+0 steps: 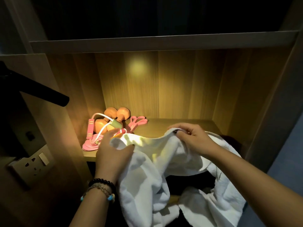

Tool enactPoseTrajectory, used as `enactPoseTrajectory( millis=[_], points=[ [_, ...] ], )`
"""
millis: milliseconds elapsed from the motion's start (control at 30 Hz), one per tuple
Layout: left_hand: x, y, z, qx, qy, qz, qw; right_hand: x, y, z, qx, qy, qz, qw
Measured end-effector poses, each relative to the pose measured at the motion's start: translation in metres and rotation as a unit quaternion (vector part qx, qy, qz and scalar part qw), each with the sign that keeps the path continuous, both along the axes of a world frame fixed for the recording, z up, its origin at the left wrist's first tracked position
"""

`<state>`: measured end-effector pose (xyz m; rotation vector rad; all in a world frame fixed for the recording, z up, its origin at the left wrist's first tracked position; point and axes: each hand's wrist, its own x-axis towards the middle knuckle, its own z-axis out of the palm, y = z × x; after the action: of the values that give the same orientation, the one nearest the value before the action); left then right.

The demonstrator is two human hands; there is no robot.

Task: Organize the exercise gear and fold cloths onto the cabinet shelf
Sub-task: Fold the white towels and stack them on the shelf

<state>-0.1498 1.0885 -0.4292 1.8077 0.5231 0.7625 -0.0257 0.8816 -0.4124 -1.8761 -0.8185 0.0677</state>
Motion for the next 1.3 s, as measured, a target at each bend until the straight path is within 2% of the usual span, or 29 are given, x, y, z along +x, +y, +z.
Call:
enactPoseTrajectory(
  millis=[133,200,267,367,500,567,667,733,833,900,1033,1133,1200,1300],
  points=[
    [0.005,-0.033,-0.006,0.178,0.035,-0.193,0.964,-0.017,0.009,0.008,-0.016,-0.063,0.012,0.998],
    [0.011,-0.043,-0.012,0.209,0.039,-0.214,0.953,-0.021,0.008,0.007,-0.009,-0.072,0.004,0.997],
    [0.016,-0.047,-0.019,0.215,0.024,-0.182,0.959,-0.023,0.004,0.000,0.011,-0.065,-0.012,0.998],
    [0.019,-0.045,-0.028,0.141,-0.014,-0.116,0.983,-0.026,0.000,-0.020,0.001,-0.056,-0.039,0.998],
    [0.017,-0.041,-0.039,0.001,-0.052,-0.038,0.998,-0.027,0.000,-0.053,-0.080,-0.083,-0.048,0.992],
    [0.016,-0.033,-0.041,-0.101,-0.089,0.012,0.991,-0.021,-0.005,-0.067,-0.096,-0.104,-0.065,0.988],
    [0.017,-0.019,-0.038,-0.241,-0.137,0.070,0.958,-0.004,-0.019,-0.080,-0.088,-0.084,-0.150,0.981],
    [0.022,-0.015,-0.037,-0.258,-0.142,0.094,0.951,0.008,-0.028,-0.083,-0.056,-0.058,-0.211,0.974],
    [0.035,-0.028,-0.038,-0.184,-0.139,0.102,0.968,0.025,-0.034,-0.078,0.000,-0.045,-0.267,0.963],
    [0.044,-0.042,-0.039,-0.098,-0.144,0.080,0.981,0.034,-0.034,-0.068,0.013,-0.046,-0.269,0.962],
    [0.069,-0.067,-0.044,0.071,-0.135,-0.102,0.983,0.042,-0.026,-0.046,-0.040,-0.101,-0.232,0.967],
    [0.098,-0.074,-0.049,0.113,-0.095,-0.190,0.971,0.046,-0.020,-0.038,-0.084,-0.152,-0.210,0.962],
    [0.116,-0.074,-0.056,0.137,-0.080,-0.184,0.970,0.049,-0.020,-0.038,-0.107,-0.166,-0.206,0.959],
    [0.133,-0.072,-0.071,0.093,-0.091,-0.151,0.980,0.055,-0.019,-0.044,-0.131,-0.166,-0.185,0.960]
  ],
)
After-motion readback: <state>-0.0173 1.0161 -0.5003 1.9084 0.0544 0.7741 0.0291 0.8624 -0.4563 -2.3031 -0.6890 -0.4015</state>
